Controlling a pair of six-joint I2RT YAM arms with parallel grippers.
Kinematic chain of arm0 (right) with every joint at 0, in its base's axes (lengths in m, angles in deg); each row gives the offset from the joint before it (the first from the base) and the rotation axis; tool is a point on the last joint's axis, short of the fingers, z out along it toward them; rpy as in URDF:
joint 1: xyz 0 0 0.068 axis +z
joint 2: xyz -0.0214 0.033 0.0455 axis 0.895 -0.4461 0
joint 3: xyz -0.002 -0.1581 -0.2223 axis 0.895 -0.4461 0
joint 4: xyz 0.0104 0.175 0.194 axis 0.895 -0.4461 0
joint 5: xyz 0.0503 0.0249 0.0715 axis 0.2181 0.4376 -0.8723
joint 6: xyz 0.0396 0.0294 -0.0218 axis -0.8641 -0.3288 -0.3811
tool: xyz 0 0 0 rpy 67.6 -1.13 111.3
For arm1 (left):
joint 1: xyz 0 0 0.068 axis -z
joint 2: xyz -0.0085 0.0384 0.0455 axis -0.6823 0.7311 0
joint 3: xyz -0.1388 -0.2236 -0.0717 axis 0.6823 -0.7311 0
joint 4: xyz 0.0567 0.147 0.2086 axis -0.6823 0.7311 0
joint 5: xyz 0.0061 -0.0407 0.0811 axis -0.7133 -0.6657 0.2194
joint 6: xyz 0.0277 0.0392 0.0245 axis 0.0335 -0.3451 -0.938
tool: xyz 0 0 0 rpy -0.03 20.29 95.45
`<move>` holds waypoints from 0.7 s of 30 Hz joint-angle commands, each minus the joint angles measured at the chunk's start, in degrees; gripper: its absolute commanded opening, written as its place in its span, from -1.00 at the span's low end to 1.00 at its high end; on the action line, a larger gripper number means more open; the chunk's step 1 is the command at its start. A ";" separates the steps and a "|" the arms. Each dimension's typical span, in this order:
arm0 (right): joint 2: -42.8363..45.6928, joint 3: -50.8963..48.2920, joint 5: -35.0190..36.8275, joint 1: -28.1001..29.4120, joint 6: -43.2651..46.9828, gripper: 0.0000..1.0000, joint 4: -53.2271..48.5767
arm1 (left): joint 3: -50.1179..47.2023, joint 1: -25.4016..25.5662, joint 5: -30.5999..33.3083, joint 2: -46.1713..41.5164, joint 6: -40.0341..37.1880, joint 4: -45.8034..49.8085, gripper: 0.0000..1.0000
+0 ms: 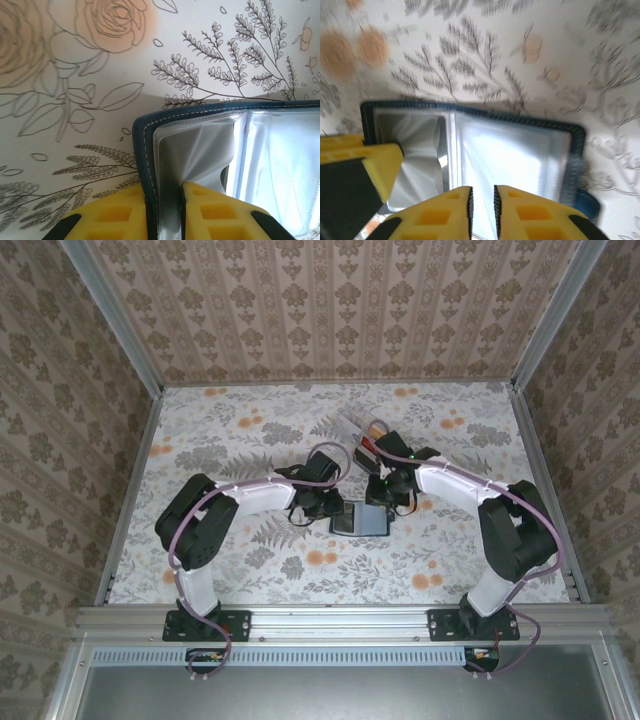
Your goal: Put the credit cards into the card holder
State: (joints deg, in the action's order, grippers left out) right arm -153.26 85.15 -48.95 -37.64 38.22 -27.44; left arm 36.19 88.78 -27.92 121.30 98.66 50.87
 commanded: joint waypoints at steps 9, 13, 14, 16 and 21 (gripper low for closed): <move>2.49 -0.02 -0.15 -1.18 3.36 -0.61 -5.85 | -2.74 -1.20 3.41 -1.17 -0.70 4.63 -0.58; 3.31 0.67 -4.96 0.84 2.69 -0.67 -3.13 | -3.49 -1.21 2.86 -1.29 -0.65 3.82 -0.58; 2.28 1.14 -5.23 1.63 2.50 -0.71 -3.33 | -3.66 -1.24 2.75 -1.24 -0.64 3.71 -0.58; 0.45 1.45 -3.94 3.07 2.13 -0.74 -3.52 | -3.63 -1.21 2.79 -1.28 -0.70 3.58 -0.58; -3.55 0.83 4.54 3.58 0.79 -0.77 -6.61 | -3.92 -1.25 2.91 -1.42 -0.77 3.56 -0.59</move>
State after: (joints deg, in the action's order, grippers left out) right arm -154.30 85.56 -49.96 -33.70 40.16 -30.81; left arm 34.38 87.93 -27.17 120.25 98.66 50.39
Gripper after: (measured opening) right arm 0.117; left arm 0.208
